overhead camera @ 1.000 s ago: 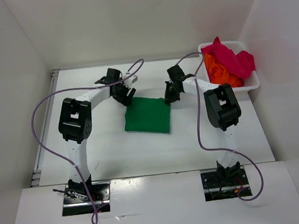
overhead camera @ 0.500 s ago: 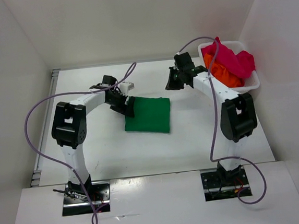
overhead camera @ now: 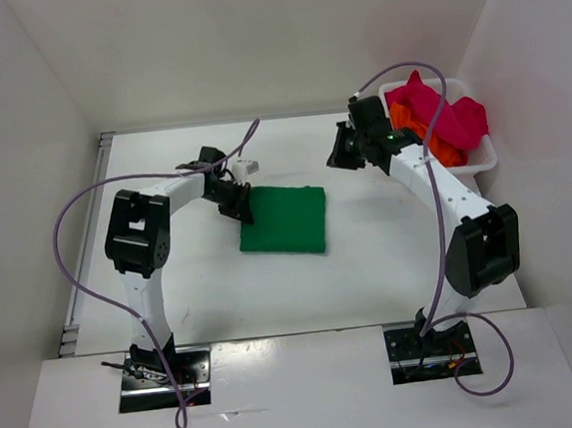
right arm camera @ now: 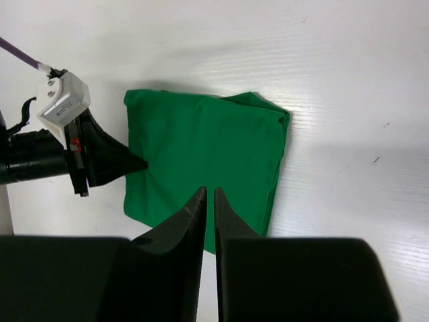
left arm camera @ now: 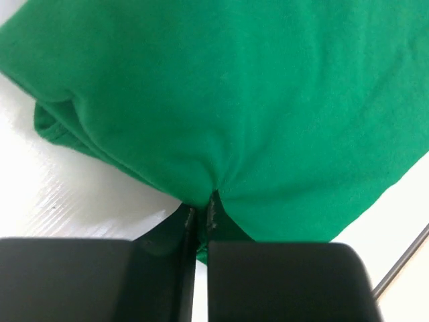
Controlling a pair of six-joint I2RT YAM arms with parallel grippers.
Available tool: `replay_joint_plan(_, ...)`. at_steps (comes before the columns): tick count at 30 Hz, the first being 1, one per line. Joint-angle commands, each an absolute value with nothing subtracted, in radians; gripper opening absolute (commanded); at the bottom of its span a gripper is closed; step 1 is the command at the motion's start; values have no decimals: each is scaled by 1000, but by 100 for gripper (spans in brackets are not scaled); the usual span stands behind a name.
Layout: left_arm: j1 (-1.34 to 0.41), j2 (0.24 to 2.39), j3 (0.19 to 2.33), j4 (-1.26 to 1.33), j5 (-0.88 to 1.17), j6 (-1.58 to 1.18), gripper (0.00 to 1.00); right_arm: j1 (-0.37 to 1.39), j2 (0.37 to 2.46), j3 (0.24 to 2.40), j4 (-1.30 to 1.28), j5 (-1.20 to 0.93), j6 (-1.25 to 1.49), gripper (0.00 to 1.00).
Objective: Fold and stack the t-shirts
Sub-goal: Put the neatly folded tshirt into the corner of the board with the left arm
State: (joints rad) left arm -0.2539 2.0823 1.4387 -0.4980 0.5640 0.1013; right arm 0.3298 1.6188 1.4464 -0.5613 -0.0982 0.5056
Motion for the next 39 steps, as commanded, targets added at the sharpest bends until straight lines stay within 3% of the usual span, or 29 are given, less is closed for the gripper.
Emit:
replay_joint_plan(1,-261,2096,1460,-555,588,107,4,316,1542,1436,-589,-55,509,13)
replay_joint_plan(2,-261,2086,1471,-555,588,107,0,316,1542,1436,-598,-46,509,13)
replay_joint_plan(15,75,2144,1641,-666,304,304,0,307,1572,1482,-650,-18,480,14)
replay_joint_plan(26,291,2406,2021,-623,146,408,0,307,1671,1612,-756,0,460,14)
replay_joint_plan(36,380,2844,2929,-887,78,399,0,348,1764,1732,-845,51,460,14)
replay_joint_plan(39,380,2864,2944,-874,67,399,0,367,1796,1755,-873,63,460,15)
